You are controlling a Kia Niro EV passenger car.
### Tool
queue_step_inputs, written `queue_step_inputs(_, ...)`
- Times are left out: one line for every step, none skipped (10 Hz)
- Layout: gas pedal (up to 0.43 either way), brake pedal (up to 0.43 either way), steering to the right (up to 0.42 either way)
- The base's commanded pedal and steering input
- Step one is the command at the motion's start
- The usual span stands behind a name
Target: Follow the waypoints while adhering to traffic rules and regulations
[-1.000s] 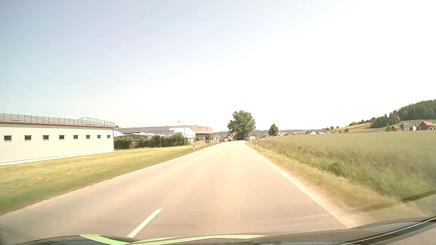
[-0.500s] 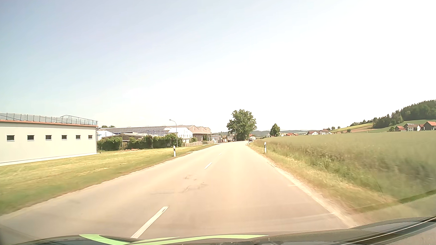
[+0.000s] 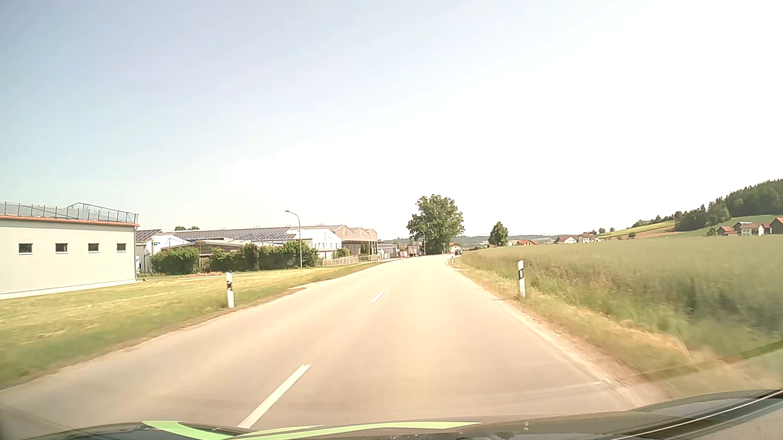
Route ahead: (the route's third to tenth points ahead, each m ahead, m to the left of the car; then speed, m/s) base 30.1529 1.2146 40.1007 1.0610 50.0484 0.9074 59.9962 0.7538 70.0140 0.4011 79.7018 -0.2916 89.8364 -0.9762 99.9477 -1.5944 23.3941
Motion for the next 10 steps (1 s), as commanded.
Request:
queue_step_inputs(0.079,0.000,-0.001)
queue_step_inputs(0.079,0.000,-0.001)
queue_step_inputs(0.059,0.000,-0.001)
queue_step_inputs(0.039,0.000,-0.001)
queue_step_inputs(0.039,0.000,0.000)
queue_step_inputs(0.039,0.000,0.000)
queue_step_inputs(0.039,0.000,0.002)
queue_step_inputs(0.039,0.000,0.003)
queue_step_inputs(0.047,0.000,0.004)
queue_step_inputs(0.047,0.000,0.004)
